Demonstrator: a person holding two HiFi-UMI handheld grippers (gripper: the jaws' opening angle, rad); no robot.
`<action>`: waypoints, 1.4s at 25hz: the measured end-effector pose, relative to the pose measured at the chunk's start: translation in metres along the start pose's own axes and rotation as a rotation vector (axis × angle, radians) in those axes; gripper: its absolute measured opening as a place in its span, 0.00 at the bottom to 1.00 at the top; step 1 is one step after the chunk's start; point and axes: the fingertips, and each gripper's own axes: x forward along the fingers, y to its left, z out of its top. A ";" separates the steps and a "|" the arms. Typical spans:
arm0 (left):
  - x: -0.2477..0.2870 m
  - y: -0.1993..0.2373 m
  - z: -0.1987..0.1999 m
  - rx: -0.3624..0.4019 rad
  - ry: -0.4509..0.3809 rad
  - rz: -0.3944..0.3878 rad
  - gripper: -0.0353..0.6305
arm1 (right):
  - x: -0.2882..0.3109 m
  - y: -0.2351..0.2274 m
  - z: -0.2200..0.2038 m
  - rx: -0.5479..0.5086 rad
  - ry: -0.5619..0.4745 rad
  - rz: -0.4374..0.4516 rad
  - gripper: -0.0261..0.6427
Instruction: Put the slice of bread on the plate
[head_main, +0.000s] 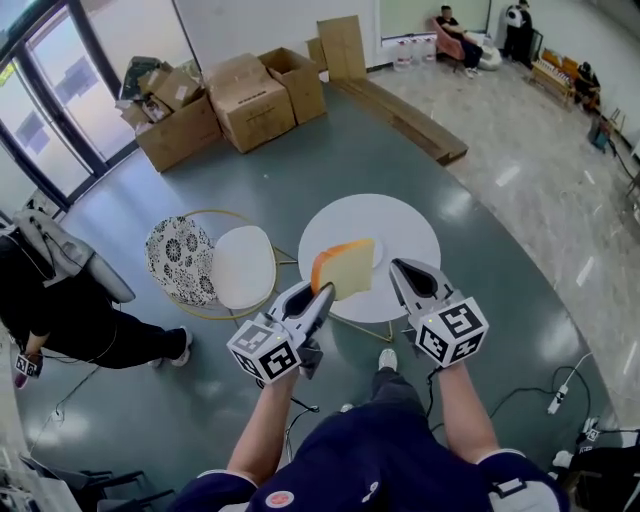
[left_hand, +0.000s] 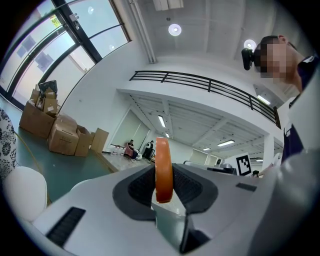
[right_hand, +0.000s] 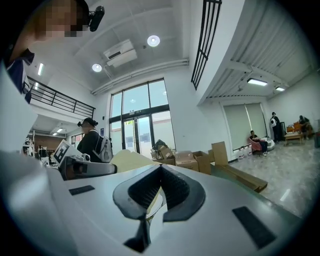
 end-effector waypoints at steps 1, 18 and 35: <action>0.008 0.004 0.000 -0.001 0.005 0.005 0.20 | 0.006 -0.008 0.000 0.003 0.002 0.003 0.05; 0.134 0.053 0.006 -0.002 0.041 0.095 0.20 | 0.063 -0.133 -0.003 0.003 0.045 0.075 0.05; 0.182 0.106 -0.030 -0.084 0.140 0.104 0.20 | 0.106 -0.174 -0.029 0.047 0.120 0.075 0.05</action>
